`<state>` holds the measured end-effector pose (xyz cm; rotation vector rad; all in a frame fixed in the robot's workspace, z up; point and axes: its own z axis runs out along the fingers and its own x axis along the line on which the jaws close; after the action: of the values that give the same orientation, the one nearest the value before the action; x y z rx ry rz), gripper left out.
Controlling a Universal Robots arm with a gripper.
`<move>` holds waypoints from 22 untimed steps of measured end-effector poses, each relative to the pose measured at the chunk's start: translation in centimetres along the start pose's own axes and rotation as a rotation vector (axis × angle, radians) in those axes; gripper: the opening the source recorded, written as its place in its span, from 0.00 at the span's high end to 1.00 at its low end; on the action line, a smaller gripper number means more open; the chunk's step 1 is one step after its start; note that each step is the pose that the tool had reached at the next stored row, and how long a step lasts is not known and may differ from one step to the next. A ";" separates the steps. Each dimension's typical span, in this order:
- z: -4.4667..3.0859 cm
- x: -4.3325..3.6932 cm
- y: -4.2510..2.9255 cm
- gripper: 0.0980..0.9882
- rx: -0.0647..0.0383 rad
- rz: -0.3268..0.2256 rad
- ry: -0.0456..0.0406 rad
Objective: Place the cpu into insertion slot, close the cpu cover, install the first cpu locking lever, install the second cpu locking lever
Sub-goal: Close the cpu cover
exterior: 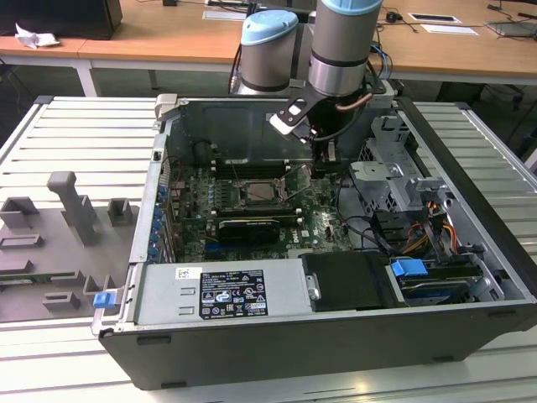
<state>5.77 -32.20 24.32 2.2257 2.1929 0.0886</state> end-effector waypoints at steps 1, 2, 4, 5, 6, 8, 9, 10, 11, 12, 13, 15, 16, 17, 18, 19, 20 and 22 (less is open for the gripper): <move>0.01 0.00 -0.01 0.99 0.000 0.000 0.0000; 0.02 0.00 -0.04 0.99 0.000 0.000 0.0000; 0.03 0.00 -0.13 0.99 0.000 0.000 0.0001; 0.03 -0.01 -0.16 0.99 0.000 0.000 0.0001; 0.02 -0.01 -0.22 0.99 0.000 0.000 0.0001; 0.02 -0.01 -0.31 0.99 0.000 0.000 0.0001; 0.02 -0.01 -0.36 0.99 0.000 0.000 0.0001; 0.01 -0.01 -0.42 0.99 0.000 0.000 0.0001; 0.01 -0.01 -0.47 0.99 0.000 0.000 0.0001; 0.01 -0.01 -0.56 0.99 0.000 0.000 0.0001; 0.00 -0.01 -0.64 0.99 0.000 0.000 0.0000; 0.00 -0.01 -0.76 0.99 0.000 0.000 0.0001; -0.01 -0.01 -0.84 0.99 0.000 0.000 0.0001; -0.01 -0.01 -0.91 0.99 0.000 0.000 0.0002; -0.02 -0.02 -1.00 0.99 0.000 0.000 0.0003; -0.02 -0.02 -1.06 0.99 0.000 0.000 0.0004; -0.02 -0.02 -1.16 0.99 0.000 0.000 0.0005; -0.03 -0.02 -1.30 0.99 0.000 0.000 0.0006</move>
<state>4.47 -32.20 24.29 2.2261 2.1931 0.0893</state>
